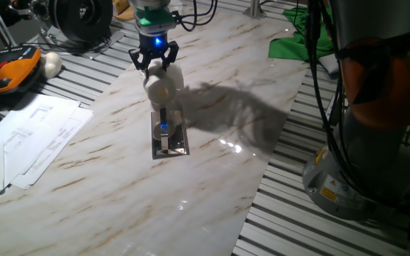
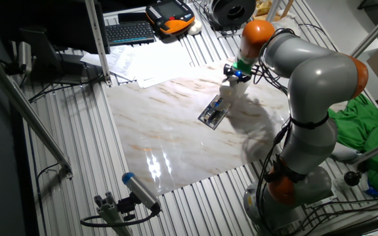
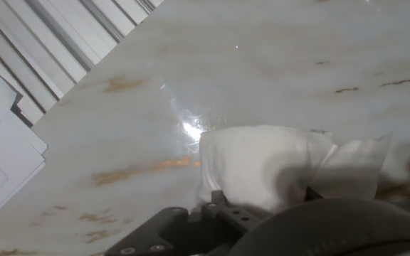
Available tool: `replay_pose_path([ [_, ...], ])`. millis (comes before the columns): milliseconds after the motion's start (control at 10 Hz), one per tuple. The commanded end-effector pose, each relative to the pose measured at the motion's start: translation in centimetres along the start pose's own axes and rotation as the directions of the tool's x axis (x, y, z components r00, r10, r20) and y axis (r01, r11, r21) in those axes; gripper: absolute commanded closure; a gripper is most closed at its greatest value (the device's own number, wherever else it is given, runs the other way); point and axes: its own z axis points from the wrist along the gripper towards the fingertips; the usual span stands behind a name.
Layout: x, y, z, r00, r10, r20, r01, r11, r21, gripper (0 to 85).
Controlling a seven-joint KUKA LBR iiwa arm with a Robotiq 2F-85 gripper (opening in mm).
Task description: Put the toilet paper on its holder
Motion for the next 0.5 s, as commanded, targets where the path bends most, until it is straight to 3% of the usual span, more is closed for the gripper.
replay_pose_path([
  [0, 0.0, 0.0, 0.0, 1.0, -0.005, -0.001, 0.005, 1.0, 0.003, 68.0],
  [100, 0.0, 0.0, 0.0, 1.0, -0.003, -0.01, 0.003, 1.0, -0.008, 68.0],
  [400, 0.42, 0.02, 0.12, 1.0, 0.027, 0.002, -0.027, 0.999, -0.017, 68.0],
])
